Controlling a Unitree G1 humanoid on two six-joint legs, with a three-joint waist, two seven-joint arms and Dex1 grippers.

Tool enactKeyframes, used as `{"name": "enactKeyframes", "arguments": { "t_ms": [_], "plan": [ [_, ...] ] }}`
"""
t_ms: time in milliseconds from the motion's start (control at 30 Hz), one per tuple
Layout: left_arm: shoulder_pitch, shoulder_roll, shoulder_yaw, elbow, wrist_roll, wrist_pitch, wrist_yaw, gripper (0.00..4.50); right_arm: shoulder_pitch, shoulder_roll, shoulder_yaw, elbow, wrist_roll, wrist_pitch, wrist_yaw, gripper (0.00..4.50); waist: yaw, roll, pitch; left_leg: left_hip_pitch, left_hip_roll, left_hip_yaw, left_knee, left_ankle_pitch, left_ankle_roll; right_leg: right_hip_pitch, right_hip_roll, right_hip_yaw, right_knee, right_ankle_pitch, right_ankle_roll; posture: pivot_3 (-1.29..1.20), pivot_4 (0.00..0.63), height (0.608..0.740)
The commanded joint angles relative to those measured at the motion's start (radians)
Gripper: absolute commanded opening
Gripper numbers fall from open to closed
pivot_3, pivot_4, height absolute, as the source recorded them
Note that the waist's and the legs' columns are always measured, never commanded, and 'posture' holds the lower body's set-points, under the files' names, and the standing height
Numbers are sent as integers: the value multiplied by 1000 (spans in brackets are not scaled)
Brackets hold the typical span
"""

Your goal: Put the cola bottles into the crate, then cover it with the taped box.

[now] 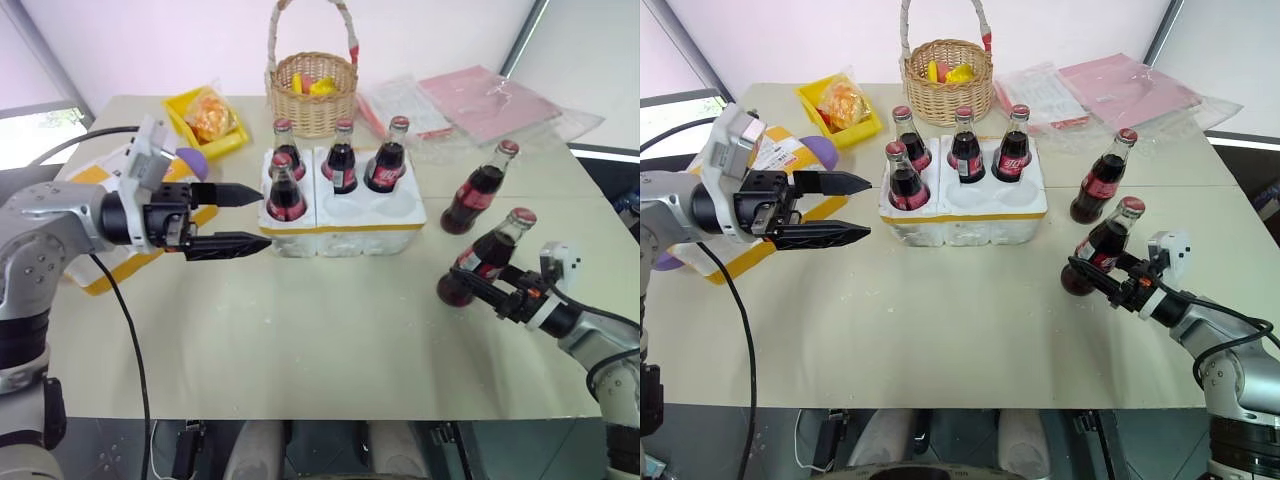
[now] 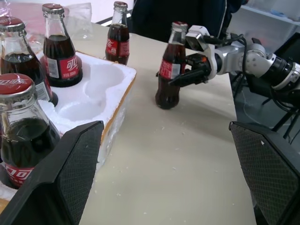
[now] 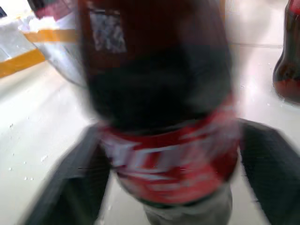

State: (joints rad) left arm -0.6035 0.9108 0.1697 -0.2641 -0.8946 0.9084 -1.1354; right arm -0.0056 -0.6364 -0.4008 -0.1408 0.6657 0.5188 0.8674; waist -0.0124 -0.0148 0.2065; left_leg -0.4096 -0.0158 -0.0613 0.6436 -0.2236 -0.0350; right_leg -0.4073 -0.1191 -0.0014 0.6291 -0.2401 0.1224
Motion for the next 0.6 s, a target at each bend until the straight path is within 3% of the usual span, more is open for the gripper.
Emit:
{"name": "enactKeyframes", "arguments": {
  "t_ms": [33, 267, 467, 600],
  "plan": [
    [11, 9, 21, -39, -15, -2, 11, 4500, -9, -11, -34, -31, 58, 18, 15, 2828, 0, 0, 0, 0, 0, 0, 0, 0, 0, 0, 0, 0, 0, 0, 0, 0, 150, 738],
    [114, 5, 78, -81, -39, 3, 64, 4500, -135, -110, -63, -80, 151, 93, 41, 2828, -7, 3, 2, 0, 0, 1, -1, 0, 0, -1, 0, 1, 0, 0, 0, 0, 150, 738],
    [198, -20, 132, -135, -77, 3, 144, 4500, -444, -134, 27, -77, 259, 194, 43, 2828, -6, 4, 3, 0, 2, 1, -1, 0, 0, -2, 2, 1, 0, 0, -1, 0, 150, 738],
    [225, -35, 150, -160, -97, -2, 192, 4500, -619, -75, 124, -2, 214, 182, 26, 2828, 1, 3, 3, -1, 3, 0, -2, 0, 0, -2, 2, 0, 0, 0, -1, 0, 150, 738]
  ]
}}
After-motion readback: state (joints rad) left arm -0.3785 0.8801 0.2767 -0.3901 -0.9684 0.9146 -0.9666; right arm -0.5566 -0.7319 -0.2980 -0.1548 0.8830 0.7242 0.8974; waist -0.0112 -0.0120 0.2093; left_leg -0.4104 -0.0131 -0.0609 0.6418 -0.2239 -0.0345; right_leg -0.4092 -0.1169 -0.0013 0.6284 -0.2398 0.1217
